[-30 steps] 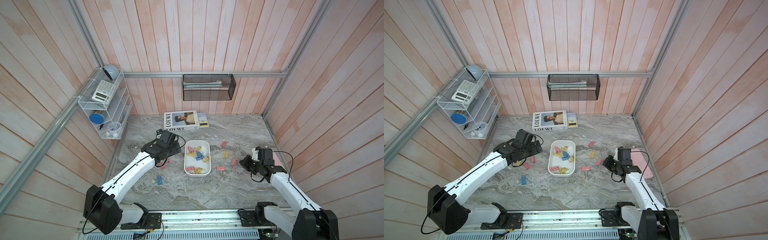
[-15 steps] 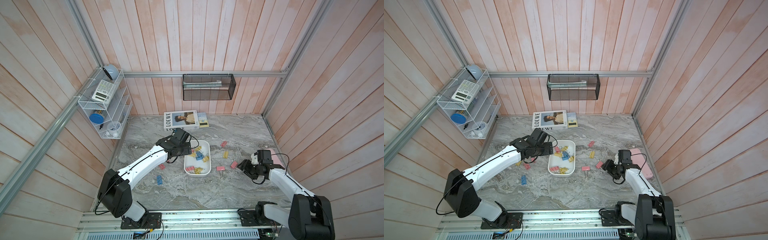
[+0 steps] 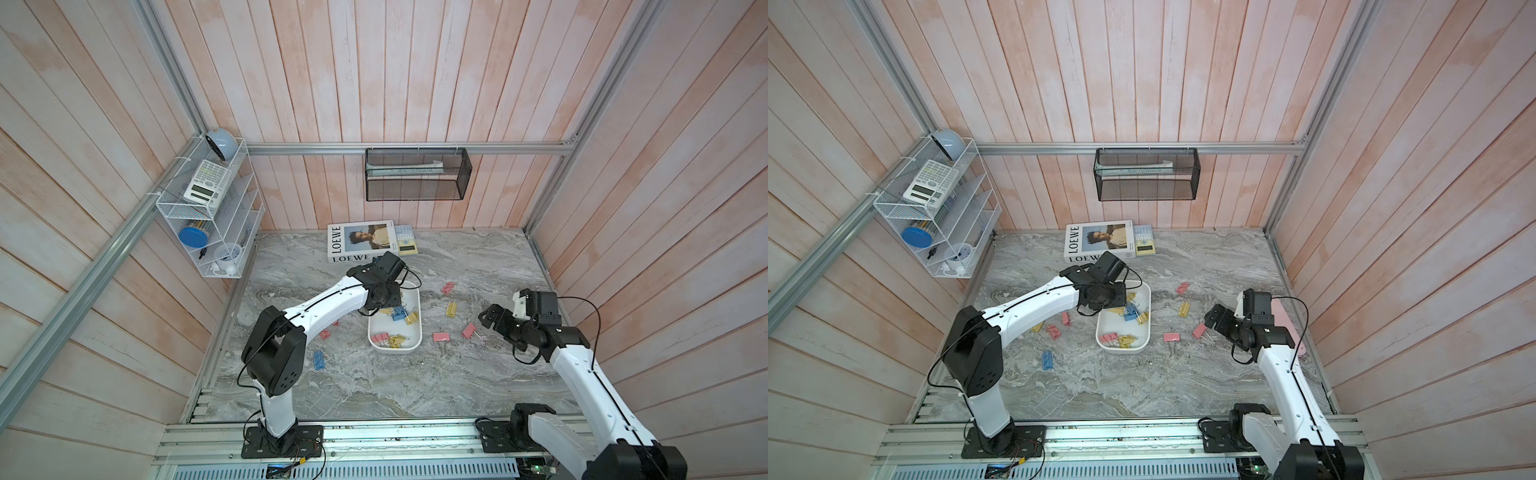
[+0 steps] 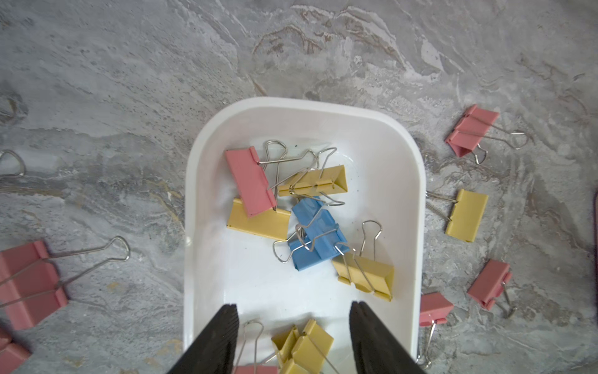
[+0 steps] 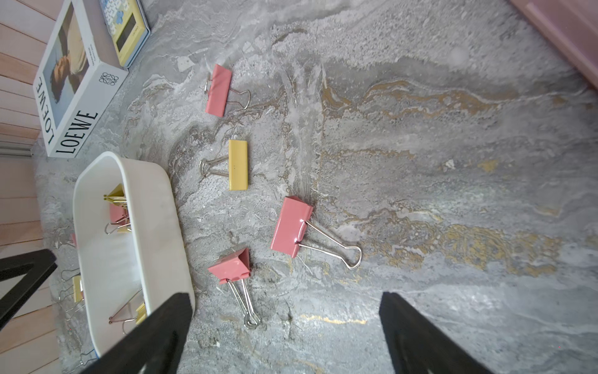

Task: Take out the binder clips from the storage box
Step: Pick up the binder clip from the storage box.

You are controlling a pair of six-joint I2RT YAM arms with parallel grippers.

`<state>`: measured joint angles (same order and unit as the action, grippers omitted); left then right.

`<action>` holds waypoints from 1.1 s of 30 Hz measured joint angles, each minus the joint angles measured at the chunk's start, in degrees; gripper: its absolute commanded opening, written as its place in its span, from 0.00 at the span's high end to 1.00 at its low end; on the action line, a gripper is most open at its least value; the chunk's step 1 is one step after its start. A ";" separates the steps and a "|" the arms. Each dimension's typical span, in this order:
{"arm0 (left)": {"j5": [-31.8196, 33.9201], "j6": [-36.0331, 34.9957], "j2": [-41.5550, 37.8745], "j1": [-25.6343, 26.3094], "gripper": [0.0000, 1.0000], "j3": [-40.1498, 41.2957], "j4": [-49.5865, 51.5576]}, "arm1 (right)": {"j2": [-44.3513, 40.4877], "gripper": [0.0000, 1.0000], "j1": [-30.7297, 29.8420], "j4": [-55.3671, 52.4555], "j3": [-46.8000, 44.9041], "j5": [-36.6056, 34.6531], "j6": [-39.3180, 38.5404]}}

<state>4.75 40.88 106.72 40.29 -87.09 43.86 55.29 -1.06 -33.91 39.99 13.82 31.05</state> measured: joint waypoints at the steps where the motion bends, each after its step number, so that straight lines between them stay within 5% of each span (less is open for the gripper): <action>1: -0.04 0.70 1.40 0.24 0.48 -1.57 0.63 | -0.39 0.02 -1.42 -0.63 0.81 -1.22 -0.09; 11: -1.55 10.12 11.23 1.42 0.62 -11.61 4.70 | -1.81 0.02 -12.48 -3.93 4.00 -11.04 -1.11; 24: -6.47 20.33 15.89 1.51 0.66 -11.91 3.69 | -4.07 0.02 -12.90 -4.39 3.91 -13.38 -2.23; 33: -6.38 22.05 16.63 1.51 0.84 -12.46 3.80 | -5.53 0.02 -12.90 -2.95 1.70 -13.68 -2.38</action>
<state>-1.63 62.94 123.35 41.80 -99.55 47.66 49.76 -13.96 -36.86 41.69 0.14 28.67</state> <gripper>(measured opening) 0.175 0.978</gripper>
